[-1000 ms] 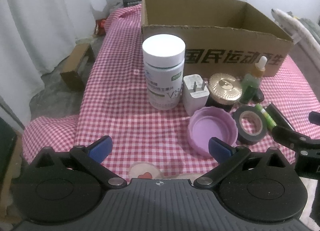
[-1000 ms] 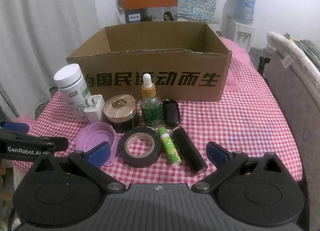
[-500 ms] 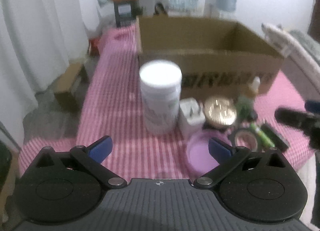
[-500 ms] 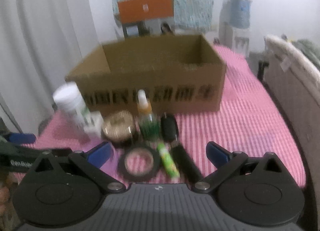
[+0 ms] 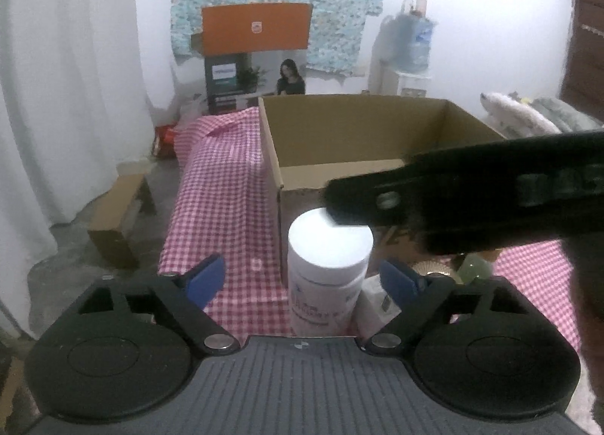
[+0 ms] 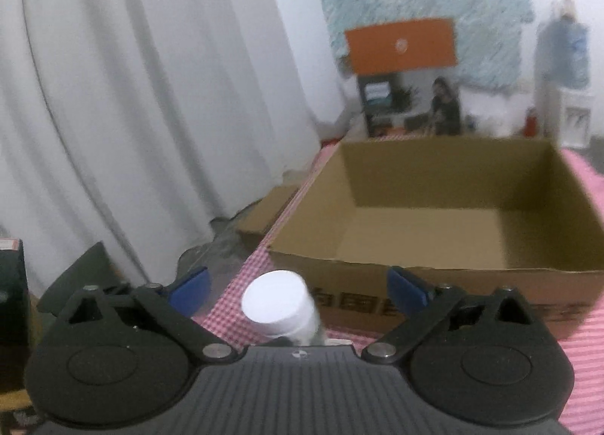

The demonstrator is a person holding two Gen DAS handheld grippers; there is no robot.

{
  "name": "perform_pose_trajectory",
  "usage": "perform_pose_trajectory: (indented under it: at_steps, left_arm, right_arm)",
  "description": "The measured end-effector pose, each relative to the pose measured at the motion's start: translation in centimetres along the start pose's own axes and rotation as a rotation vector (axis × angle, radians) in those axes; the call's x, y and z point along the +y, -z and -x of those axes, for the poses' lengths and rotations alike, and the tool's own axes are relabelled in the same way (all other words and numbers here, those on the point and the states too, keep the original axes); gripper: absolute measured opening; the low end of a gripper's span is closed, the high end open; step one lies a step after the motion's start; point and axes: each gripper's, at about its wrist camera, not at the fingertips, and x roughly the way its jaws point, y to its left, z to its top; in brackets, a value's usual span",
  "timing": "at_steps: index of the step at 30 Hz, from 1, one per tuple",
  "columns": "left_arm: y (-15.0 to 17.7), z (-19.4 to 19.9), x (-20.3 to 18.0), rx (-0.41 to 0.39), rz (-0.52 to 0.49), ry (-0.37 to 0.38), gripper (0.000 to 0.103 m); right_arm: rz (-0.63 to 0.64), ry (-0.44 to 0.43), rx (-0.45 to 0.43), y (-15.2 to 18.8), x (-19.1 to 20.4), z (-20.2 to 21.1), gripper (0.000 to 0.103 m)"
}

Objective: Organize rigid objects
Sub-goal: 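Grasp the white supplement bottle with the right gripper and lift it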

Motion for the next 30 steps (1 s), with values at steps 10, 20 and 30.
perform_pose_trajectory:
  at_steps: [10, 20, 30]
  left_arm:
    - [-0.1, -1.6, 0.7, 0.025, 0.008, 0.100, 0.065]
    - [-0.4, -0.8, 0.9, 0.011, 0.021, 0.110, 0.053]
    - [-4.0, 5.1, 0.6, -0.099, -0.045, 0.063, 0.053]
  right_arm:
    - [-0.075, -0.059, 0.143, -0.3, -0.1, -4.1, 0.075]
    - [-0.135, -0.107, 0.203, -0.4, -0.7, -5.0, 0.061]
    - [-0.092, -0.171, 0.163, -3.3, 1.5, -1.2, 0.062]
